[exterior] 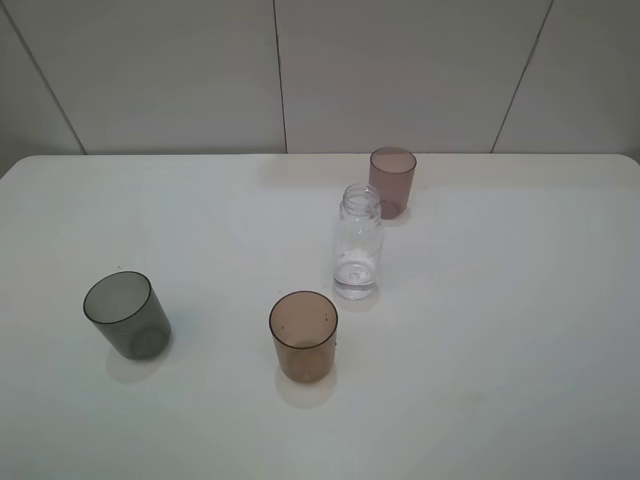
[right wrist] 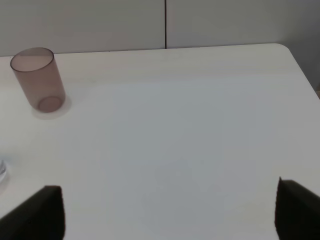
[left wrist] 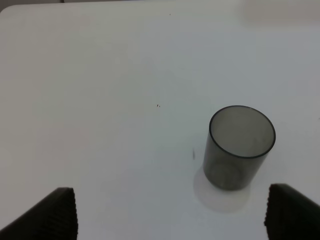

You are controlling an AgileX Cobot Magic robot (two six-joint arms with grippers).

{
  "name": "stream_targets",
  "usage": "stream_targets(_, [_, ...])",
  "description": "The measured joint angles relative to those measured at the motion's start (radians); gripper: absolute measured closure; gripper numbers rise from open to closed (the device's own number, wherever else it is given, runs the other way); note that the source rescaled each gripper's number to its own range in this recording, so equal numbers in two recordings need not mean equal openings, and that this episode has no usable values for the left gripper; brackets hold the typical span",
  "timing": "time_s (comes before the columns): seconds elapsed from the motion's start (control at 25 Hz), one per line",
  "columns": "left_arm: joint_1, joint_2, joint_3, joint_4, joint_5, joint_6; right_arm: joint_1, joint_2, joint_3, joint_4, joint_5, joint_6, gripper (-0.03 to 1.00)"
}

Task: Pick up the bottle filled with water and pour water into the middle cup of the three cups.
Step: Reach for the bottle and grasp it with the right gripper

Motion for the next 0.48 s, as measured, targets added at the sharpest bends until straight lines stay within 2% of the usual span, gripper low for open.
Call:
stream_targets(0.16, [0.0,0.0,0.0,0.0,0.0,0.0,0.0,0.017,0.0,0.0,0.0,0.0,0.13])
stream_targets(0.32, [0.0,0.0,0.0,0.0,0.0,0.0,0.0,0.156,-0.008,0.0,-0.012,0.0,0.13])
stream_targets(0.48, [0.0,0.0,0.0,0.0,0.0,0.0,0.0,0.357,-0.055,0.023,-0.112,0.0,0.13])
